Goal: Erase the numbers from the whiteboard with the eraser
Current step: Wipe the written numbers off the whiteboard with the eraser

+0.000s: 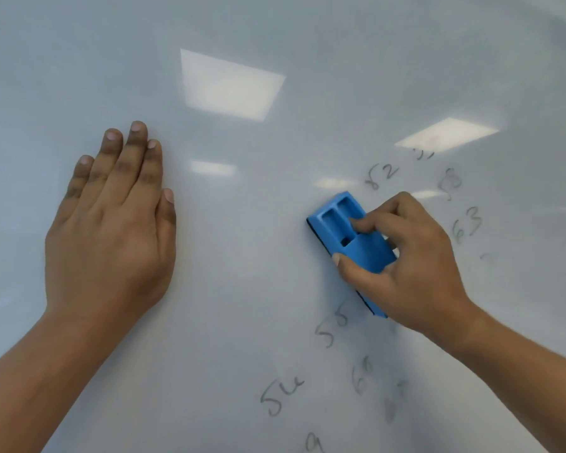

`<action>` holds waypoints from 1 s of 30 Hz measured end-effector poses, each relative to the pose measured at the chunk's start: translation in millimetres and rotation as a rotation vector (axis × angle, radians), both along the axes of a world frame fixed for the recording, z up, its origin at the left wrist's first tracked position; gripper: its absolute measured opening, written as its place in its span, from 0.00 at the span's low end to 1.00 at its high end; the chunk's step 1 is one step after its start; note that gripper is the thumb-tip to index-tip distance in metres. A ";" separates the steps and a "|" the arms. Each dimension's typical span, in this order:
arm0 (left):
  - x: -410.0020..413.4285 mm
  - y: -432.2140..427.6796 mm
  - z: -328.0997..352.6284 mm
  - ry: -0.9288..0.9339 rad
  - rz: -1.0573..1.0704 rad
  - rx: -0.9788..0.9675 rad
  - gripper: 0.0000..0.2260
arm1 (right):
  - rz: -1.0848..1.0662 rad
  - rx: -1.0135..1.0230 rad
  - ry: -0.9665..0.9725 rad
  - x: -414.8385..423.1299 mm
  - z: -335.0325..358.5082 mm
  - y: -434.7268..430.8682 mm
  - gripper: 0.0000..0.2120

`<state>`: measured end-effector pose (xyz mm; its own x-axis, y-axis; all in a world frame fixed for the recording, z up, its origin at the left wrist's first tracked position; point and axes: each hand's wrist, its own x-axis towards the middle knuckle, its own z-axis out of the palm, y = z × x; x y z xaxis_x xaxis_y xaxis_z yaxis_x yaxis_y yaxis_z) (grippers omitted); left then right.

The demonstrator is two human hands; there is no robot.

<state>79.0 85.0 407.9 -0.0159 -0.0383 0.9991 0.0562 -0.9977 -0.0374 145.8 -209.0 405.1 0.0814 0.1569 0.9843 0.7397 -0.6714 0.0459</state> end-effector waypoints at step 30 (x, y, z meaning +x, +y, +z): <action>24.2 -54.6 -55.3 0.021 0.028 0.058 0.25 | 0.017 0.053 -0.086 37.0 78.8 -63.5 0.20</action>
